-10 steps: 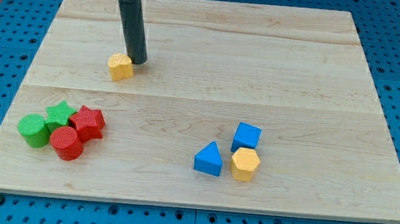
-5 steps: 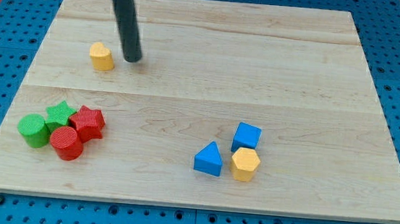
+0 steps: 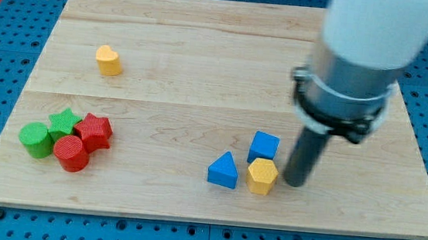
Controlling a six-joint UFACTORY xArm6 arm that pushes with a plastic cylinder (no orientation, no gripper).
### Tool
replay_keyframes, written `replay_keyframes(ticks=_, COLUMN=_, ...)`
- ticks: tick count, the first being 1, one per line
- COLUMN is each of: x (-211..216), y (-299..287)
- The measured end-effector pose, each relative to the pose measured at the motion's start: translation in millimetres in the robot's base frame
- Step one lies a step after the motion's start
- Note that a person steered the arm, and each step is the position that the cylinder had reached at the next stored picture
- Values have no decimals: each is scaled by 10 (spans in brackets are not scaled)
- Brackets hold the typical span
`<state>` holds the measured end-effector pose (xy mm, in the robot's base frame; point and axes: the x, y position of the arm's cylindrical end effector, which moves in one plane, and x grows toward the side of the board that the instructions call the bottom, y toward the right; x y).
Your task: Slide the yellow hexagon and blue triangle up a bit
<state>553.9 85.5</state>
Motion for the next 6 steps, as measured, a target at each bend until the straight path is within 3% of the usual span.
replay_keyframes(ticks=1, x=109, y=-279)
replay_keyframes(ticks=2, x=490, y=-43)
replay_keyframes(ticks=3, x=571, y=-259)
replay_keyframes(ticks=4, x=302, y=-620)
replay_keyframes(ticks=6, x=90, y=-715)
